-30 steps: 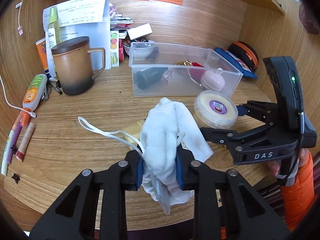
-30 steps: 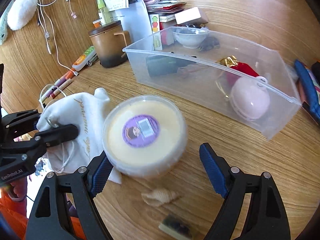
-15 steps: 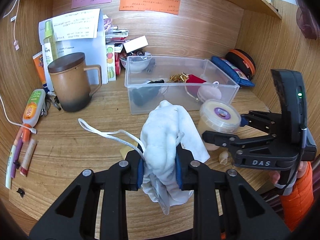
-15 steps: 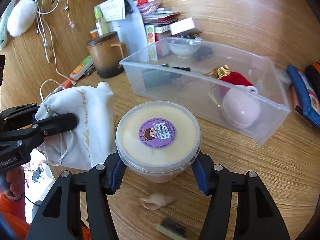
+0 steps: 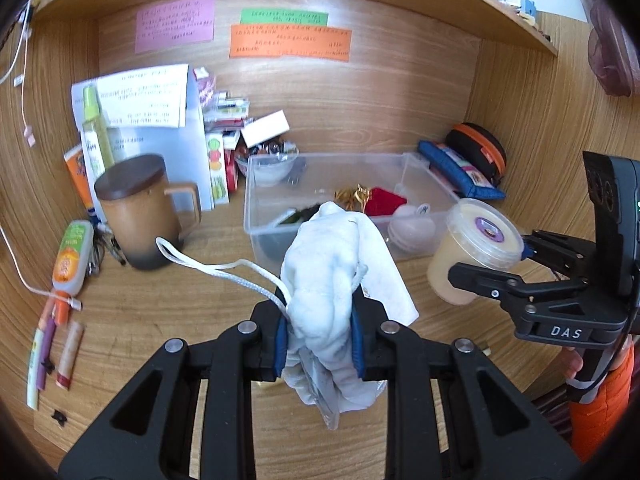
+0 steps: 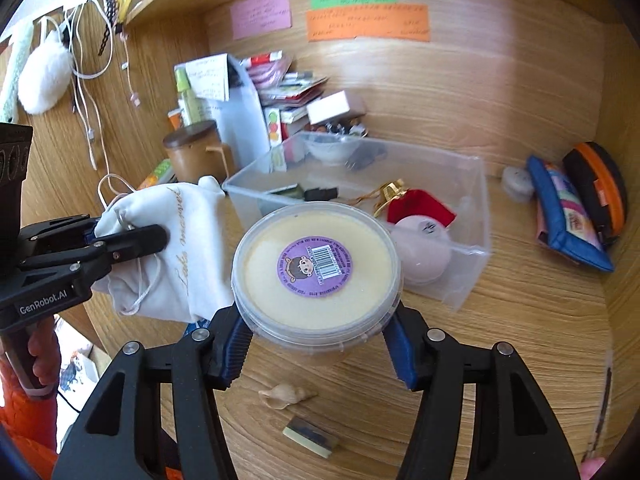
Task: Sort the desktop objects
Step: 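Lift the white bag with the left tool while the right tool carries the cream tub toward the bin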
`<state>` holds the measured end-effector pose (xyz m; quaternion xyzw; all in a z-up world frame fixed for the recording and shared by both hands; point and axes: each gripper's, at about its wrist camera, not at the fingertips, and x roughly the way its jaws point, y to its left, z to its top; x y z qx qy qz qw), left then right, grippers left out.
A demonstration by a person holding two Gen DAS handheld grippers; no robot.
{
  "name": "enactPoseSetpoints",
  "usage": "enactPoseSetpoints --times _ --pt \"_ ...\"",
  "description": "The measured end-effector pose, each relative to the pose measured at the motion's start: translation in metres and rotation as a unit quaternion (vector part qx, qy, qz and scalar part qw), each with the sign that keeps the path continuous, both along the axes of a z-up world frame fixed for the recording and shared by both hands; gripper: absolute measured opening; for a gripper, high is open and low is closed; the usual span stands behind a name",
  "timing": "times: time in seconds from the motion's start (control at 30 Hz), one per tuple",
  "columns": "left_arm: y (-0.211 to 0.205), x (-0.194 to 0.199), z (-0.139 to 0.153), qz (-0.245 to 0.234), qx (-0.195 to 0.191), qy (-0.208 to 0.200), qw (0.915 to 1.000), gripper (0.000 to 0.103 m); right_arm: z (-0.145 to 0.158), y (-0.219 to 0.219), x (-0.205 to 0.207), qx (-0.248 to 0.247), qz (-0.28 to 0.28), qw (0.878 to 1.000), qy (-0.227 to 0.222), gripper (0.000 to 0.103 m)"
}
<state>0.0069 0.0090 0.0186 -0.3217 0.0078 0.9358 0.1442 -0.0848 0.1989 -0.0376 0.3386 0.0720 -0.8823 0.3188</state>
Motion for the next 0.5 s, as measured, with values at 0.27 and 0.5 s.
enactPoseSetpoints --times 0.27,0.5 --pt "0.008 -0.008 0.021 -0.007 -0.011 0.025 0.9996 0.024 0.018 0.012 0.004 -0.007 -0.013 1.0 0.025 0.055" --pt "0.013 -0.018 0.035 -0.008 -0.013 0.038 0.9992 0.024 0.032 0.019 0.003 -0.016 -0.022 0.999 0.038 0.055"
